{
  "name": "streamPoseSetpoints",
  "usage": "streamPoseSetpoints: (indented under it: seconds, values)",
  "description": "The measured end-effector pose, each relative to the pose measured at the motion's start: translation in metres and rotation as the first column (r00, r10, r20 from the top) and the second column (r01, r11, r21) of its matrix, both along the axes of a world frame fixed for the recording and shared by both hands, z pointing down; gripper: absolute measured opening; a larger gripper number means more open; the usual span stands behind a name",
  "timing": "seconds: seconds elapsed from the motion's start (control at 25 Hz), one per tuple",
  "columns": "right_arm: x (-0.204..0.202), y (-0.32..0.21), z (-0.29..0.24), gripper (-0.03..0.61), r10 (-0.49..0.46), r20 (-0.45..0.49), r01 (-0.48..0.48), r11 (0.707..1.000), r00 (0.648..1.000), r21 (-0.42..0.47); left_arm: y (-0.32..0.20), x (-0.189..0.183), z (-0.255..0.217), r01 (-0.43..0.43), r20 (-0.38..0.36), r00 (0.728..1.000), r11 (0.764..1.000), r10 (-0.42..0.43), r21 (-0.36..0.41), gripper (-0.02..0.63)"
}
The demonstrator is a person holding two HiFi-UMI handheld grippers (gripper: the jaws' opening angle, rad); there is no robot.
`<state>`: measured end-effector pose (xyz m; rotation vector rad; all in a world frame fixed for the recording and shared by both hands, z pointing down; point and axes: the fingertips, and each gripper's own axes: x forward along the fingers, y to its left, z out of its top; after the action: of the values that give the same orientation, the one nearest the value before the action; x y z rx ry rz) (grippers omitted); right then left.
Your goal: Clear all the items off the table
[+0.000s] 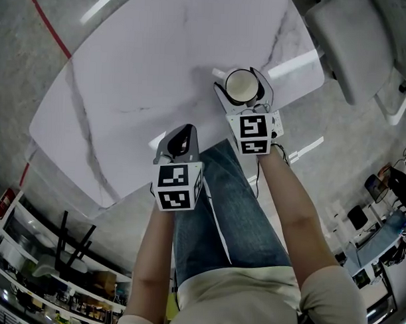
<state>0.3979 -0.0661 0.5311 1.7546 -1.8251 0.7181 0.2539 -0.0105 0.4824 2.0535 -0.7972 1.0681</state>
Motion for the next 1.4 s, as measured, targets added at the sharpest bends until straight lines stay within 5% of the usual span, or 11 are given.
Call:
streamPoseSetpoints:
  seconds: [0.44,1.4]
  values:
    - [-0.013,0.009,-0.004,0.402,-0.019,0.029,0.020,0.999,0.999,-0.046,0.013,-0.017,-0.004,0.034,-0.018,0.999,0.999,-0.034,0.013,0.009]
    - [-0.101,0.080,-0.074,0.402,-0.046,0.110,0.040,0.998,0.993,0.054,0.085,-0.091,-0.029,0.142,-0.037,0.990,0.983,-0.139,0.112,0.009]
